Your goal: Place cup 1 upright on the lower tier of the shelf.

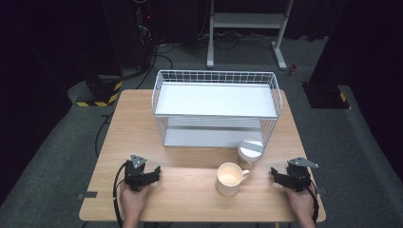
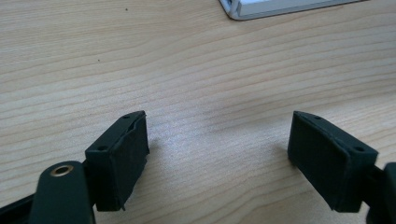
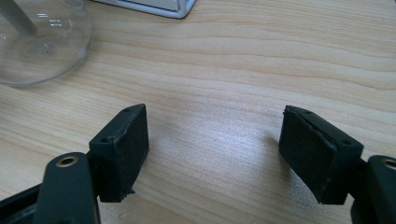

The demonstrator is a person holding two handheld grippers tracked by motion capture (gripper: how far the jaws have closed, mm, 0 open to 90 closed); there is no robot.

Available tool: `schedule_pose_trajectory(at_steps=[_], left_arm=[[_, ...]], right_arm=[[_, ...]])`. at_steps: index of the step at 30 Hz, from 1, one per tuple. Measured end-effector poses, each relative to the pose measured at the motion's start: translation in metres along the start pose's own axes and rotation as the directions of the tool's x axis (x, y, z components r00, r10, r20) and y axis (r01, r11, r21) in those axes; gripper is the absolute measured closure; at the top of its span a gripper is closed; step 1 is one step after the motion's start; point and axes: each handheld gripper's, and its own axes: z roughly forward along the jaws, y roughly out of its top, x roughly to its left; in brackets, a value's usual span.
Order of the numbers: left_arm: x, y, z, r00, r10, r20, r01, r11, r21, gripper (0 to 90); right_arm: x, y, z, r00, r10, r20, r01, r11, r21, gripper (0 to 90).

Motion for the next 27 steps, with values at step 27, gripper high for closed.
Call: schedule_pose_trajectory(at_steps=[27], left_arm=[[0.000,0.000,0.000,1.0000,0.001,0.000,-0.001,1.0000,-0.001,20.4]], right_arm=[[0.002,-0.004,-0.019,0.9912,0.046,-0.124,-0.063,0.988,-0.139,16.2]])
